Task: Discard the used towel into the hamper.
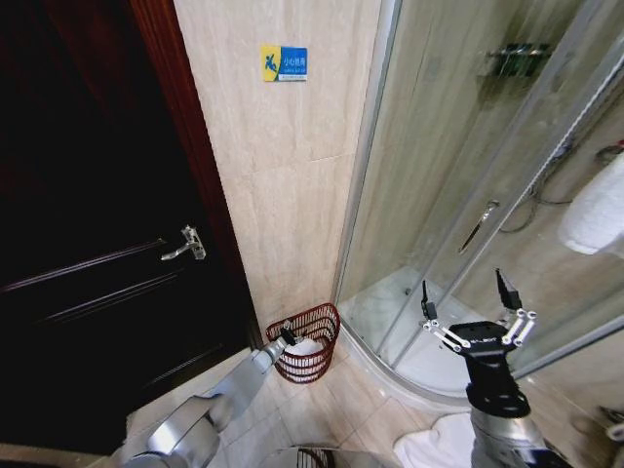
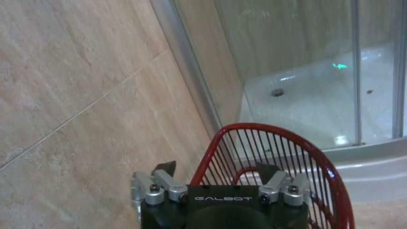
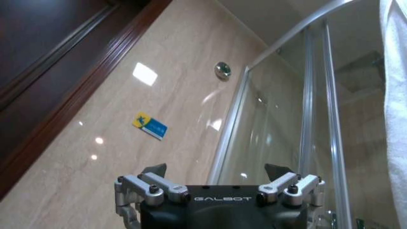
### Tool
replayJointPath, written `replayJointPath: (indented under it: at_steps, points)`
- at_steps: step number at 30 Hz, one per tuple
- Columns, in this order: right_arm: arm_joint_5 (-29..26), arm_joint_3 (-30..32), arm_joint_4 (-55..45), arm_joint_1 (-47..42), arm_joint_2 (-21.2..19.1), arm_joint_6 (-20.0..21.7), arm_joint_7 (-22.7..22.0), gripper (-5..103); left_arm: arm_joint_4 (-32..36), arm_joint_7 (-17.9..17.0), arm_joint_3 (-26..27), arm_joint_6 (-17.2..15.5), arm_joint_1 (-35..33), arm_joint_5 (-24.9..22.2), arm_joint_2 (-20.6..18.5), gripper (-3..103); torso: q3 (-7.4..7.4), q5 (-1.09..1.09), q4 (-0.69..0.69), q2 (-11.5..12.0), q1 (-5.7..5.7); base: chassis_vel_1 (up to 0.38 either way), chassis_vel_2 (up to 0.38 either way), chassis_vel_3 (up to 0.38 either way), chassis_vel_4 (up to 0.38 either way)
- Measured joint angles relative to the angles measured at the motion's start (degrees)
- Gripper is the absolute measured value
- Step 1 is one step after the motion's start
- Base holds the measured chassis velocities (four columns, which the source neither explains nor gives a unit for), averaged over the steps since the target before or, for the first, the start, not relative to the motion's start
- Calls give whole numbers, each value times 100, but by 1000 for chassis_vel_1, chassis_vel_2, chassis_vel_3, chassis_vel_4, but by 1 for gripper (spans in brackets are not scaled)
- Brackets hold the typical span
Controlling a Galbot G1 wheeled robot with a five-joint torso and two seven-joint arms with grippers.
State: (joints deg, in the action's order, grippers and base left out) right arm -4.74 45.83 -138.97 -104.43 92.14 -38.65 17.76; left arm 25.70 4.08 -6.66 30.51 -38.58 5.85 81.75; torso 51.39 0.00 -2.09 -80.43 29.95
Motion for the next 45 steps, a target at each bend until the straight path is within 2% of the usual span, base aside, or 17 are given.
replayJointPath:
  at_steps: [2, 5, 12, 13, 17, 18, 21, 22, 25, 26, 30, 31, 33, 34, 37, 40, 45]
  points:
    - [-6, 18, 5, 21, 0, 0, -28, 100, 149, 17, 42, 7, -86, -84, -61, 94, 0, 0, -1, 0, 0, 0, 0, 0, 0]
    - [-14, 45, 1, 53, 0, 27, -51, 100, 446, 22, 111, -10, -217, -196, -163, 99, 0, 0, 0, 0, 0, 0, 0, 0, 0]
    - [-20, 39, -146, 183, 0, 303, -31, 100, 1869, 67, 386, -258, -943, -819, -723, 100, 0, -1, -1, 0, 0, 0, 0, 0, 0]
    - [-20, 39, -146, 183, 0, 303, -31, 100, 1869, 67, 386, -258, -943, -819, -723, 100, 0, -1, -1, 0, 0, 0, 0, 0, 0]
    - [-83, 48, -313, 314, 0, 630, -161, 100, 2911, 54, 904, -504, -1719, -1195, -1035, 100, 0, -2, -1, 0, 0, 0, 0, 0, 0]
    - [-83, 48, -313, 314, 0, 630, -161, 100, 2911, 54, 904, -504, -1719, -1195, -1035, 100, 0, -2, -1, 0, 0, 0, 0, 0, 0]
    - [-154, 97, -422, 319, 0, 852, -269, 100, 3777, 70, 1412, -615, -2497, -1436, -1165, 100, -1, -1, -1, 0, 0, 0, 0, 0, 0]
    - [-154, 97, -422, 319, 0, 852, -269, 100, 3777, 70, 1412, -615, -2497, -1436, -1165, 100, -1, -1, -1, 0, 0, 0, 0, 0, 0]
    - [-234, 116, -424, 278, 0, 1016, -387, 100, 4729, 80, 2004, -991, -3279, -1724, -1090, 100, -1, -2, 0, -1, -1, 0, 0, 0, 0]
    - [-234, 116, -424, 278, 0, 1016, -387, 100, 4729, 80, 2004, -991, -3279, -1724, -1090, 100, -1, -2, 0, -1, -1, 0, 0, 0, 0]
    - [-323, 163, -426, 256, 0, 1513, -933, 100, 6310, 378, 3256, -1868, -4351, -1682, -749, 100, -1, -1, 0, -1, -1, 0, 0, 0, 0]
    - [-323, 163, -426, 256, 0, 1513, -933, 100, 6310, 378, 3256, -1868, -4351, -1682, -749, 100, -1, -1, 0, -1, -1, 0, 0, 0, 0]
    - [-341, 256, -427, 274, 1, 1789, -1142, 100, 7002, 681, 3754, -2191, -4948, -1715, -631, 100, -1, -1, 1, -1, 0, 0, 0, 0, 0]
    - [-341, 256, -427, 274, 1, 1789, -1142, 100, 7002, 681, 3754, -2191, -4948, -1715, -631, 100, -1, -1, 1, -1, 0, 0, 0, 0, 0]
    - [-349, 304, -437, 292, 1, 2123, -1316, 100, 7929, 1195, 4427, -2431, -5761, -1607, -370, 100, -1, 0, -2, -1, -1, 0, 0, 0, 0]
    - [-351, 300, -437, 269, 0, 2269, -1334, 100, 8289, 1229, 4597, -2455, -5990, -1567, -200, 100, -1, 1, -2, -1, -1, 0, 0, 0, 0]
    - [-358, 304, -438, 271, 1, 2465, -1330, 100, 8757, 989, 4609, -2557, -6122, -1563, 80, 100, -1, 1, 0, -1, -1, 0, 0, 0, 0]
